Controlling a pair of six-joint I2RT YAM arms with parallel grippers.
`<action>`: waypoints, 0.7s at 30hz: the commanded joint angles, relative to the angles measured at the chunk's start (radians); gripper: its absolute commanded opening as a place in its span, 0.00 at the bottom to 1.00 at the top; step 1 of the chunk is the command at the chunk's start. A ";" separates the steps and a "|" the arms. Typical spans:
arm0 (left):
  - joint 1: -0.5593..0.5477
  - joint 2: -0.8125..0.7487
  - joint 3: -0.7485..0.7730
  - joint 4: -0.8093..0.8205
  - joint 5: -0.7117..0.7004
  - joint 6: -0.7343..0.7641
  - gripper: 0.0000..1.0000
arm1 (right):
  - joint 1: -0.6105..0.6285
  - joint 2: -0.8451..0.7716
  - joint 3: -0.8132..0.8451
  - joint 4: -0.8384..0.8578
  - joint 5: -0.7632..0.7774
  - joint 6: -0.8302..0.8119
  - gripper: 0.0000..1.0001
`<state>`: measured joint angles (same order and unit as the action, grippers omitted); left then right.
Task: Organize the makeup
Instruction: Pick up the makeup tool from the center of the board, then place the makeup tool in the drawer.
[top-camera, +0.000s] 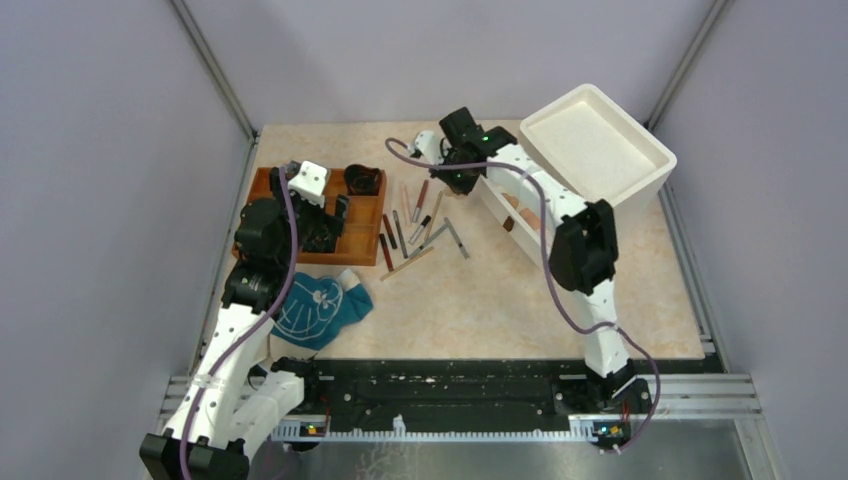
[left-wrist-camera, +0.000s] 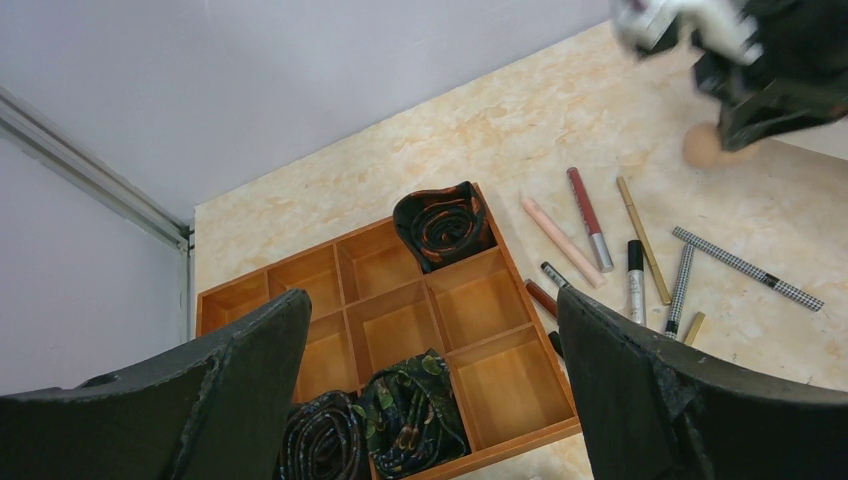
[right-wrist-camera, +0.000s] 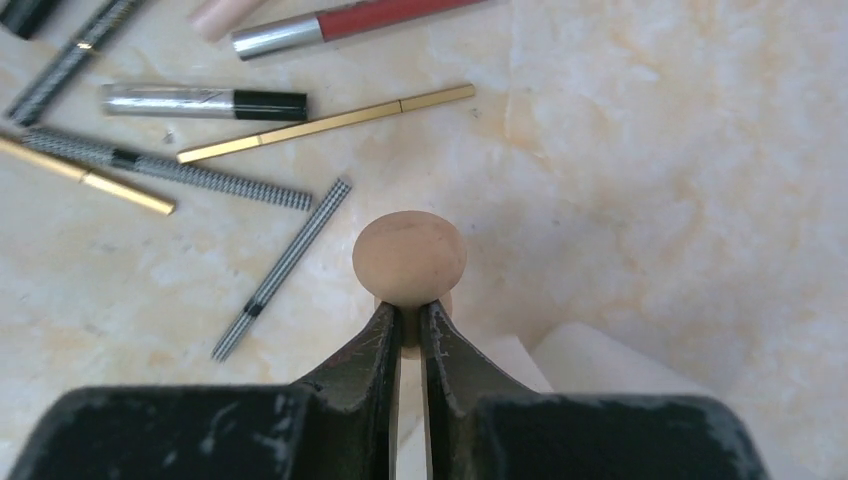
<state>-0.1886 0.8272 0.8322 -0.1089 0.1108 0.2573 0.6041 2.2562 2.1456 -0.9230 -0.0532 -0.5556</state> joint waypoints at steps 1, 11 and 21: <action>0.006 -0.010 0.037 0.024 0.007 -0.005 0.99 | -0.009 -0.285 -0.070 0.031 -0.076 0.034 0.07; 0.006 -0.011 0.035 0.027 0.020 -0.010 0.99 | -0.071 -0.588 -0.270 0.040 0.006 0.050 0.10; 0.006 -0.014 0.031 0.028 0.022 -0.010 0.99 | -0.172 -0.651 -0.494 0.098 0.047 0.036 0.17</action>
<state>-0.1886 0.8272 0.8322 -0.1085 0.1196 0.2565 0.4435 1.6291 1.7069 -0.8742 -0.0292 -0.5209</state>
